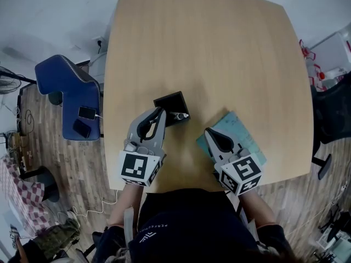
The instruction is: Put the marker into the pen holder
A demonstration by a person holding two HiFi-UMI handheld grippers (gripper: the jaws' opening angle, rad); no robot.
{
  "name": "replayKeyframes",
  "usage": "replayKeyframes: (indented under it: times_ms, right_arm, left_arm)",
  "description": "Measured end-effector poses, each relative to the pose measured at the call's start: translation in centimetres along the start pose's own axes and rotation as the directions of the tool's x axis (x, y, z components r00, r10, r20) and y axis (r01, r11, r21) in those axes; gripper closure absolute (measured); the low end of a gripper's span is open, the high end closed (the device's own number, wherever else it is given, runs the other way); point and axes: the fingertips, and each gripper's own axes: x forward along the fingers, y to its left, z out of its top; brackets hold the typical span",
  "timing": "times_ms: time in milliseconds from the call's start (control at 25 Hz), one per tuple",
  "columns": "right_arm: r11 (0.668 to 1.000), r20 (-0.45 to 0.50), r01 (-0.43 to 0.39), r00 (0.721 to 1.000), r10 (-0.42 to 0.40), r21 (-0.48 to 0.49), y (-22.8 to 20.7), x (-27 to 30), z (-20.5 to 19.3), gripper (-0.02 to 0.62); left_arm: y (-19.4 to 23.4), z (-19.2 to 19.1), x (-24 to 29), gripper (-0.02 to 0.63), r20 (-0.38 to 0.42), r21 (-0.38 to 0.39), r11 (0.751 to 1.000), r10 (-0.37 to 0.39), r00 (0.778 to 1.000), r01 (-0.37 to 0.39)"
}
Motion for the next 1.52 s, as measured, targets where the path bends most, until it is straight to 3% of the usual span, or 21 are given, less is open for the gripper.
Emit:
replayKeyframes:
  times_ms: [160, 320, 880, 1520]
  right_arm:
    - [1.0, -0.001, -0.009, 1.0, 0.009, -0.002, 0.1, 0.2, -0.1, 0.594]
    - [1.0, 0.004, -0.012, 1.0, 0.012, -0.006, 0.5, 0.3, 0.0, 0.594]
    - [0.999, 0.044, 0.025, 0.999, -0.023, -0.048, 2.0, -1.6, 0.5, 0.594]
    - [0.99, 0.102, 0.073, 0.993, -0.061, -0.121, 5.9, -4.1, 0.8, 0.594]
  left_arm:
    - [-0.2, 0.2, -0.1, 0.502, 0.019, -0.012, 1.0, -0.008, 1.0, 0.009]
    - [-0.1, 0.4, -0.5, 0.502, 0.027, -0.018, 1.0, -0.01, 1.0, 0.01]
    - [-0.2, 2.9, -4.4, 0.529, 0.119, -0.028, 1.0, 0.007, 0.993, -0.004]
    - [0.1, 1.8, -10.9, 0.594, 0.168, -0.107, 0.994, 0.027, 0.985, -0.009]
